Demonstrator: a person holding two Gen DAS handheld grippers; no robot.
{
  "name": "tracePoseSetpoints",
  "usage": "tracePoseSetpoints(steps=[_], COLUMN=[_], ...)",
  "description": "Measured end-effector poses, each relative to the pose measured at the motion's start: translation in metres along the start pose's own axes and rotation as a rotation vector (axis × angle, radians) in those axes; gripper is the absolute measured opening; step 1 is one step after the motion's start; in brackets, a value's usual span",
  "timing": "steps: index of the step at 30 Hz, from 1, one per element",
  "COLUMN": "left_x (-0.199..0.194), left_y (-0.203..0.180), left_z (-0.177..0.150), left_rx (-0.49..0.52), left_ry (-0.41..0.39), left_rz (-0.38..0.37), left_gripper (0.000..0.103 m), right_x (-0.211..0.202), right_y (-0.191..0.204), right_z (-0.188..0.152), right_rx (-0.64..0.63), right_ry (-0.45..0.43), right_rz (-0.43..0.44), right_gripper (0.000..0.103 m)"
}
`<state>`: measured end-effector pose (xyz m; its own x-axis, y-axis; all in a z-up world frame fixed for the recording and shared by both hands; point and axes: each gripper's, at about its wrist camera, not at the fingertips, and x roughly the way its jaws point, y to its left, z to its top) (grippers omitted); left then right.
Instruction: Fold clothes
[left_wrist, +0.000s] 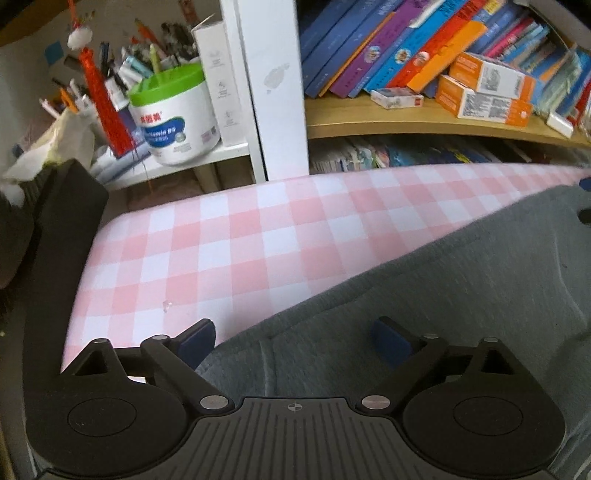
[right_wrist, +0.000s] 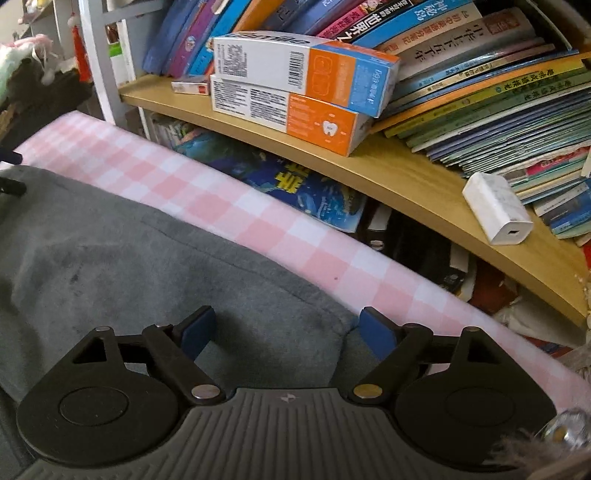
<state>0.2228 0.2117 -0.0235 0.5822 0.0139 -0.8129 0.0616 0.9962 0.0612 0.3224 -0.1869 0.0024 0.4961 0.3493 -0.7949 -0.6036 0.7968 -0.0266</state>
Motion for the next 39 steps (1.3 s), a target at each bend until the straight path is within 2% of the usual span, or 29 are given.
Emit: tracePoseSetpoints(steps=[7,10,12,16,18,19,21,23,26,33,39], left_x=[0.006,0.004,0.001,-0.007,-0.012,-0.014,-0.019,-0.026,-0.039,-0.095,-0.150], left_y=[0.010,0.008,0.008,0.006,0.005,0.004,0.000,-0.005,-0.009,-0.021,-0.052], left_z=[0.000,-0.001,-0.001,-0.003,-0.004,-0.004,-0.006,-0.009,-0.011,-0.023,-0.050], left_rx=[-0.087,-0.081,-0.075,-0.059,-0.053,-0.052,-0.038,-0.007,0.002,-0.041,0.042], left_ry=[0.030,0.032,0.035,0.049,0.060,0.066,0.074,0.065,0.023,-0.170,-0.308], left_rz=[-0.045,-0.056,-0.066,-0.090,-0.104,-0.111,-0.117,-0.108,-0.085,-0.042,0.008], left_gripper=[0.096,0.093,0.084,0.067,0.048,0.042,0.025,0.020,0.019,0.018,0.019], right_x=[0.006,0.005,0.003,-0.005,-0.009,-0.011,-0.015,-0.020,-0.038,-0.095,-0.145], right_y=[-0.009,-0.008,-0.008,-0.005,-0.003,-0.002,0.001,0.008,0.018,0.045,0.067], right_z=[0.001,0.002,0.002,0.001,-0.001,-0.002,-0.005,-0.007,-0.008,-0.020,-0.058], right_rx=[0.092,0.091,0.086,0.073,0.076,0.080,0.080,0.059,0.031,-0.058,-0.061], right_ry=[0.006,0.020,0.027,0.047,0.056,0.060,0.061,0.047,-0.025,-0.217,-0.343], right_rz=[0.008,0.019,0.036,0.066,0.080,0.085,0.074,0.044,-0.007,-0.147,-0.259], right_gripper=[0.087,0.081,0.071,0.041,0.028,0.021,0.018,0.016,0.016,0.016,0.016])
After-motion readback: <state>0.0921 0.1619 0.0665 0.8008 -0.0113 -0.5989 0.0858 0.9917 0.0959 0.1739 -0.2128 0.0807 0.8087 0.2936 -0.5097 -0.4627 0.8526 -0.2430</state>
